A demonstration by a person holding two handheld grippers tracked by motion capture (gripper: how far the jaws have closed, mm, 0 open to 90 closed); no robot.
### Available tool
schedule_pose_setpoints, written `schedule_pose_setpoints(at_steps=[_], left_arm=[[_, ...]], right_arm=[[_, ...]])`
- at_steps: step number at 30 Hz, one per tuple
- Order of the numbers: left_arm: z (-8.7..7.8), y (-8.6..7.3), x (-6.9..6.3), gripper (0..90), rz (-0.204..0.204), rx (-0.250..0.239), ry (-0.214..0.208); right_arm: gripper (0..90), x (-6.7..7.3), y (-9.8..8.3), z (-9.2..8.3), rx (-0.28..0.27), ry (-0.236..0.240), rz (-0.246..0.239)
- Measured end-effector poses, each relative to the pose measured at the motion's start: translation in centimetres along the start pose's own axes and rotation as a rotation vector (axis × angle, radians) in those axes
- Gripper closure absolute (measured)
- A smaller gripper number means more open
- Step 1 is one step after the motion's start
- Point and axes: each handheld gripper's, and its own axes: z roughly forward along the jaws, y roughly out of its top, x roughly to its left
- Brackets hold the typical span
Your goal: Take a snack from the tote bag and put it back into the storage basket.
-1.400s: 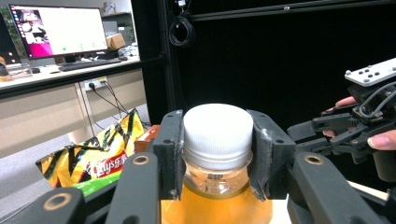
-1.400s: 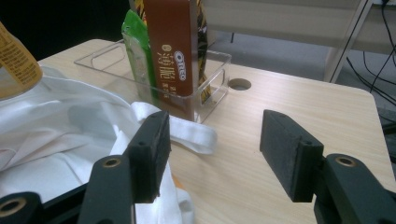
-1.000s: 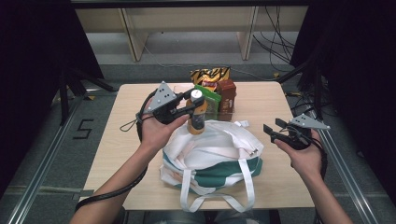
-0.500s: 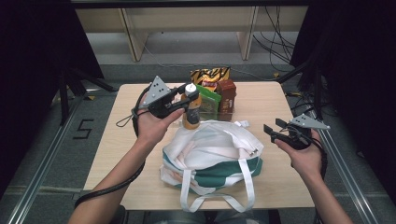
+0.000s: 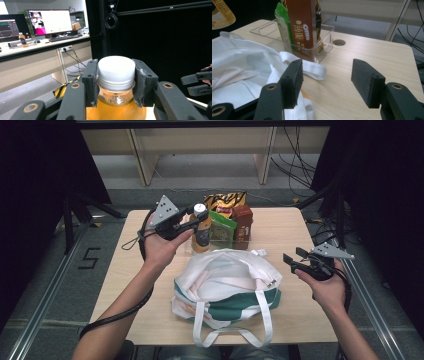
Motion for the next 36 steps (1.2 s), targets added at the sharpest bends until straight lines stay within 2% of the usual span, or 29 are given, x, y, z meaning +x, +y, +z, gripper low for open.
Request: schedule_pose_setpoints(at_steps=[1, 2, 3, 6, 8, 9, 11, 14, 17, 18, 20, 22, 25, 27, 29, 30, 31, 36], left_arm=[[0.0, 0.0, 0.1, 58.9, 0.0, 0.004, 0.001], [0.1, 0.0, 0.2, 58.9, 0.0, 0.002, -0.002], [0.2, 0.0, 0.3, 58.9, 0.0, 0.003, -0.005], [0.3, -0.1, 0.6, 58.8, -0.004, 0.007, -0.005], [0.4, -0.2, 0.8, 58.9, -0.002, 0.009, -0.004], [0.5, -0.3, 0.9, 58.8, -0.003, 0.009, -0.001], [0.6, -0.4, 1.3, 58.8, -0.005, 0.007, 0.002], [0.8, -0.6, 1.7, 58.9, -0.006, 0.012, 0.009], [1.0, -0.8, 2.0, 58.9, -0.003, 0.019, 0.012], [1.1, -0.9, 2.1, 58.9, -0.006, 0.02, 0.013], [1.1, -0.9, 2.3, 58.8, -0.006, 0.024, 0.018], [1.3, -1.0, 2.5, 58.9, -0.006, 0.024, 0.018], [1.4, -1.2, 2.7, 58.9, -0.01, 0.027, 0.021], [1.6, -1.4, 3.0, 58.8, -0.012, 0.029, 0.022], [1.7, -1.5, 3.2, 58.9, -0.015, 0.031, 0.026], [1.7, -1.5, 3.2, 58.9, -0.015, 0.031, 0.026], [1.9, -1.7, 3.4, 58.8, -0.016, 0.032, 0.028], [2.2, -2.0, 3.8, 58.9, -0.017, 0.044, 0.035]], right_arm=[[43.3, 0.0, 0.0, -0.1, 0.0, -0.002, 0.002], [43.3, 0.3, 0.0, -0.1, -0.013, -0.011, 0.031], [43.3, 0.1, 0.0, 0.0, -0.02, -0.012, 0.009], [43.3, 0.1, 0.2, -0.1, -0.007, 0.003, 0.003], [43.2, 0.3, 0.2, -0.1, -0.018, -0.011, 0.011], [43.3, 0.4, 0.2, -0.2, -0.008, -0.018, 0.011], [43.3, 0.3, 0.2, -0.2, -0.016, -0.024, -0.007], [43.3, 0.5, 0.1, -0.1, -0.02, -0.022, 0.01], [43.3, 0.4, 0.1, -0.2, -0.003, -0.006, 0.007], [43.3, 0.6, 0.2, -0.4, 0.007, -0.009, 0.025], [43.3, 0.3, 0.3, -0.3, -0.015, -0.005, -0.013], [43.3, 0.6, 0.3, -0.5, -0.005, -0.01, 0.025], [43.3, 0.6, 0.3, -0.4, -0.005, -0.011, 0.01], [43.3, 0.4, 0.3, -0.3, -0.016, -0.014, -0.018], [43.2, 0.5, 0.3, -0.4, -0.003, -0.014, 0.004], [43.3, 0.4, 0.3, -0.3, -0.008, -0.012, -0.017], [43.2, 0.5, 0.3, -0.3, 0.001, -0.01, 0.001], [43.3, 0.5, 0.2, -0.3, 0.0, -0.006, 0.002]])
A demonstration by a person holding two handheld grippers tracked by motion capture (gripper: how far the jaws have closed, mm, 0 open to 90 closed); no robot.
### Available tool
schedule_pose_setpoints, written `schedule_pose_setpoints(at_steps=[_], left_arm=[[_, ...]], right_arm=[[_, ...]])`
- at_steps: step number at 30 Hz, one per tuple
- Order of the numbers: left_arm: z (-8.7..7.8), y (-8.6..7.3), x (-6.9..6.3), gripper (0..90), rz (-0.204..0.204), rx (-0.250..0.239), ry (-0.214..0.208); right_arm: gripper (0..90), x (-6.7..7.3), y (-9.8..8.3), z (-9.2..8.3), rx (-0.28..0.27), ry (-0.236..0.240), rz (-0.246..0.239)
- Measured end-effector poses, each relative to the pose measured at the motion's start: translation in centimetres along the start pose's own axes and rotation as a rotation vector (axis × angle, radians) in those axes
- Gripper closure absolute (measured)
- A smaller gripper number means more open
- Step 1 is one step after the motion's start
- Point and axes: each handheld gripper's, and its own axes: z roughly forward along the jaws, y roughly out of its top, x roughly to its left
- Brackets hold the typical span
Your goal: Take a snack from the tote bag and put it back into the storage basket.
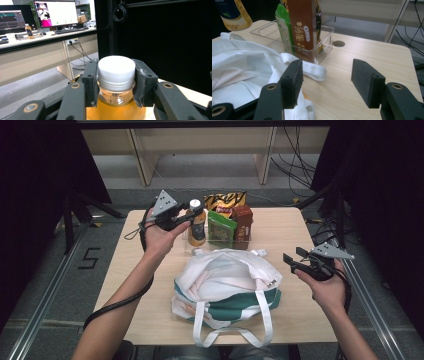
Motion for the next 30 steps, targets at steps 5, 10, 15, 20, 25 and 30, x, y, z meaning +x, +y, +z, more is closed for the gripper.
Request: schedule_pose_setpoints(at_steps=[5, 10, 15, 20, 25, 30], left_arm=[[0.2, -0.2, 0.5, 58.8, 0.004, 0.005, 0.004], [0.5, -0.3, 0.8, 58.9, 0.006, 0.014, 0.007], [0.8, -0.3, 1.2, 58.8, 0.004, 0.013, 0.004], [0.9, -0.3, 1.6, 58.9, 0.003, 0.013, 0.006], [1.2, -0.2, 2.1, 58.9, 0.002, 0.015, 0.013], [1.5, -0.2, 2.5, 58.8, 0.005, 0.017, 0.019]], right_arm=[[43.2, 0.1, -0.1, 0.0, 0.002, 0.0, 0.014], [43.3, -0.1, -0.1, 0.1, -0.004, 0.007, -0.007], [43.3, 0.0, -0.1, 0.1, -0.001, -0.002, 0.004], [43.3, 0.0, -0.2, 0.1, 0.001, 0.001, 0.007], [43.3, -0.1, 0.0, 0.1, -0.004, -0.002, -0.012], [43.3, -0.1, -0.1, 0.1, -0.003, -0.007, -0.006]])
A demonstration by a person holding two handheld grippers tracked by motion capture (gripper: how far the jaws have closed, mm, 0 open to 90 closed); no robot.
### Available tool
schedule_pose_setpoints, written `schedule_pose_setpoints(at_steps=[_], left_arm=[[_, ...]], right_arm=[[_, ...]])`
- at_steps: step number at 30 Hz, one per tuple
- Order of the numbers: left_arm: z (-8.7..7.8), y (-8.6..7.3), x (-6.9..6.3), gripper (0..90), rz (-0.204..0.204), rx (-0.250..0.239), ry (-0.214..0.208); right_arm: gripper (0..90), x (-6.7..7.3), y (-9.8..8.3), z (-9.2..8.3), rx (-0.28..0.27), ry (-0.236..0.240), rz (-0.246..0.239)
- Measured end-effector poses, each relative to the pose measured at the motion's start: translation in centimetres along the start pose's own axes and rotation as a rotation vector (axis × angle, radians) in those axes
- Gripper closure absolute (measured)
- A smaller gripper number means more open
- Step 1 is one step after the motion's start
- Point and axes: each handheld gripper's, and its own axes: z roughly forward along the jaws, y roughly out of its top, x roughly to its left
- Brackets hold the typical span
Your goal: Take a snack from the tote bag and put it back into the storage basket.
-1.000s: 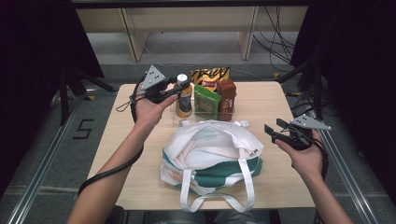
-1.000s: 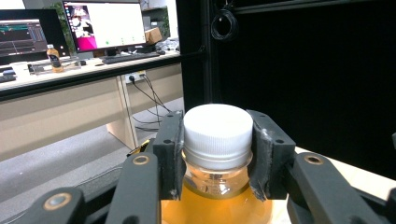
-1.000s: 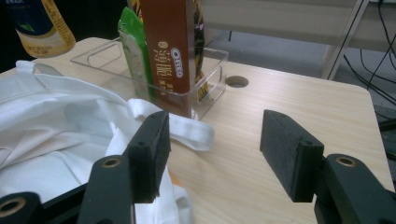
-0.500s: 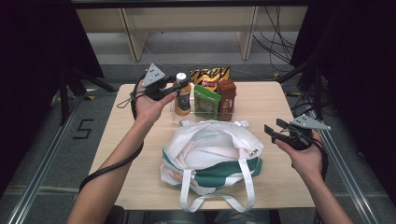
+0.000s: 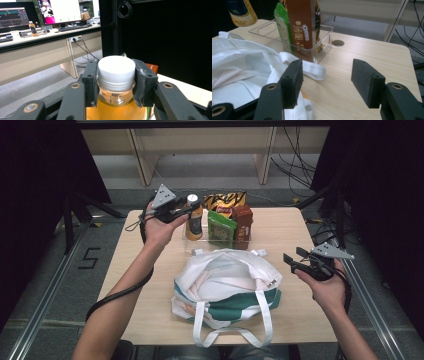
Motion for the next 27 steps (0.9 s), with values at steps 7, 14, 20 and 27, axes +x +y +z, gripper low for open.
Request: schedule_pose_setpoints(at_steps=[7, 14, 20, 27], left_arm=[[0.3, -0.1, 0.5, 58.9, -0.002, 0.003, 0.012], [0.8, -0.2, 0.9, 58.9, -0.006, 0.009, 0.013], [1.1, -0.3, 1.3, 58.8, -0.004, 0.014, 0.022], [1.4, -0.3, 1.5, 58.8, -0.004, 0.018, 0.028]], right_arm=[[43.3, 0.0, 0.0, 0.0, -0.017, -0.014, 0.003], [43.3, -0.2, 0.0, 0.0, -0.002, 0.004, -0.009], [43.3, -0.2, 0.0, 0.0, 0.0, -0.002, -0.013], [43.3, 0.2, -0.1, 0.0, 0.01, -0.003, 0.029]])
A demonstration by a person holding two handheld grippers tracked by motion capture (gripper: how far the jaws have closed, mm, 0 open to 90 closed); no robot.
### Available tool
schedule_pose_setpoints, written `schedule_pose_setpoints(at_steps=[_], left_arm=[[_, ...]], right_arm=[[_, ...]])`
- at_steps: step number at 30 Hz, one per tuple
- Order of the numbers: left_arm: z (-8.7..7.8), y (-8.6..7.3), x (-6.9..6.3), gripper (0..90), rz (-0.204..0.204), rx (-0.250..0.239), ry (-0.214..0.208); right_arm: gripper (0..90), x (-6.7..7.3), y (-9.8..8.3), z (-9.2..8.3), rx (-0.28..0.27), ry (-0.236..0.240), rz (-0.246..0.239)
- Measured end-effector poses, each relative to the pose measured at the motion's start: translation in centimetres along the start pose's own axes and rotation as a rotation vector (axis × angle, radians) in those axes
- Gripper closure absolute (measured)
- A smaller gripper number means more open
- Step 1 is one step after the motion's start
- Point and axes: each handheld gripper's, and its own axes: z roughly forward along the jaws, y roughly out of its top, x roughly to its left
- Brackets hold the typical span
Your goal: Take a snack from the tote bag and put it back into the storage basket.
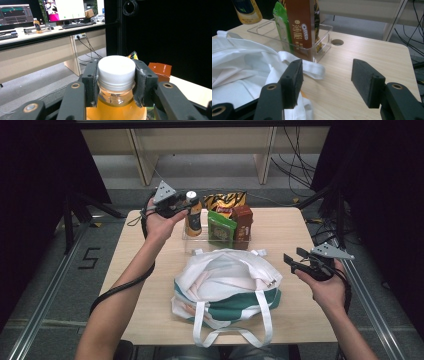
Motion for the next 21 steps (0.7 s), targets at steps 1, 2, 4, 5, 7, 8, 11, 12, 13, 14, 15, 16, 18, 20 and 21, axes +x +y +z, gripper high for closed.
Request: schedule_pose_setpoints(at_steps=[1, 2, 4, 5, 7, 8, 11, 12, 13, 14, 15, 16, 18, 20, 21], left_arm=[[0.1, 0.0, 0.0, 58.8, 0.003, 0.002, 0.001], [0.1, -0.1, 0.0, 58.8, 0.0, 0.001, 0.0], [0.2, -0.1, 0.0, 58.8, -0.001, 0.003, 0.0], [0.3, -0.1, 0.1, 58.9, -0.002, 0.004, 0.0], [0.4, -0.2, 0.1, 58.8, -0.003, 0.004, 0.0], [0.5, -0.3, 0.1, 58.9, -0.002, 0.007, 0.001], [0.7, -0.4, 0.2, 58.8, -0.004, 0.013, 0.002], [0.8, -0.5, 0.3, 58.9, -0.008, 0.012, 0.002], [0.8, -0.5, 0.3, 58.8, -0.007, 0.014, 0.003], [0.9, -0.6, 0.3, 58.8, -0.008, 0.013, 0.003], [0.9, -0.7, 0.4, 58.8, -0.009, 0.017, 0.003], [1.0, -0.8, 0.4, 58.9, -0.01, 0.017, 0.004], [1.1, -0.9, 0.5, 58.8, -0.01, 0.023, 0.006], [1.2, -1.1, 0.7, 58.8, -0.009, 0.029, 0.008], [1.3, -1.2, 0.7, 58.8, -0.008, 0.032, 0.01]], right_arm=[[43.3, 0.0, 0.0, 0.0, 0.001, 0.0, -0.001], [43.3, 0.0, 0.0, 0.0, 0.0, -0.001, 0.001], [43.3, 0.0, 0.0, 0.0, 0.0, 0.0, 0.001], [43.3, -0.1, 0.0, -0.1, 0.001, 0.003, -0.01], [43.3, -0.1, 0.0, -0.1, 0.005, -0.003, 0.0], [43.3, -0.1, 0.0, -0.1, 0.002, 0.002, 0.0], [43.3, -0.2, 0.0, -0.1, 0.0, 0.002, -0.012], [43.3, -0.2, 0.0, -0.1, -0.002, -0.001, -0.015], [43.3, -0.2, 0.0, -0.1, -0.002, -0.003, -0.017], [43.3, -0.2, 0.0, -0.1, -0.003, -0.003, -0.016], [43.3, -0.2, 0.0, -0.1, -0.002, -0.003, -0.016], [43.3, -0.1, 0.0, -0.1, 0.003, 0.002, -0.009], [43.3, -0.1, 0.0, 0.0, -0.002, -0.002, -0.005], [43.3, -0.2, 0.0, 0.0, -0.002, -0.013, -0.022], [43.3, -0.2, 0.0, 0.0, -0.005, -0.012, -0.032]])
